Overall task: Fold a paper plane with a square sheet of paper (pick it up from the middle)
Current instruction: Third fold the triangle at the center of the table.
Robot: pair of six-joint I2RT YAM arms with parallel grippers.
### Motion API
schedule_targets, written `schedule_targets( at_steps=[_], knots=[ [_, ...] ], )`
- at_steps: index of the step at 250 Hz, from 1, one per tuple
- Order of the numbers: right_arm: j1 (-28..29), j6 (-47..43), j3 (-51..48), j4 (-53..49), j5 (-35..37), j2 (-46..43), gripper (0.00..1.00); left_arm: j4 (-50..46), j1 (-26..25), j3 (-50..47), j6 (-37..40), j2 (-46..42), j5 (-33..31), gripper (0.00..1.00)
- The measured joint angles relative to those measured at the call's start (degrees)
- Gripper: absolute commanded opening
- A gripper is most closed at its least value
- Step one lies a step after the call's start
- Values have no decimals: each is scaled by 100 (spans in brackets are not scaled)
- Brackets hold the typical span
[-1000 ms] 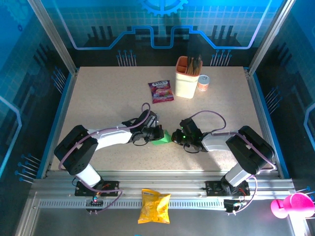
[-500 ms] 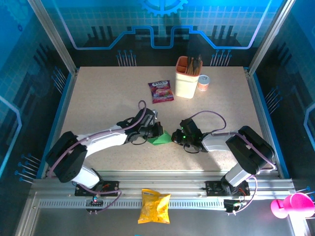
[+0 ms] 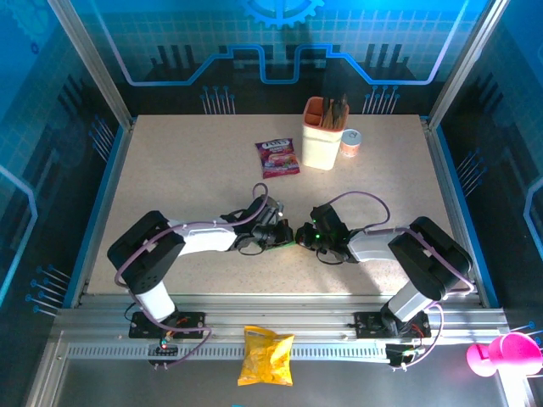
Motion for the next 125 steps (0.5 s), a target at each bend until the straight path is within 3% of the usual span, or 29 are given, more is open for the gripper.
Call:
schedule_targets(
  at_steps=[125],
  knots=[
    [0,4,0,-13,15,0,0,669,85,-772,-197,72,-92,0]
  ],
)
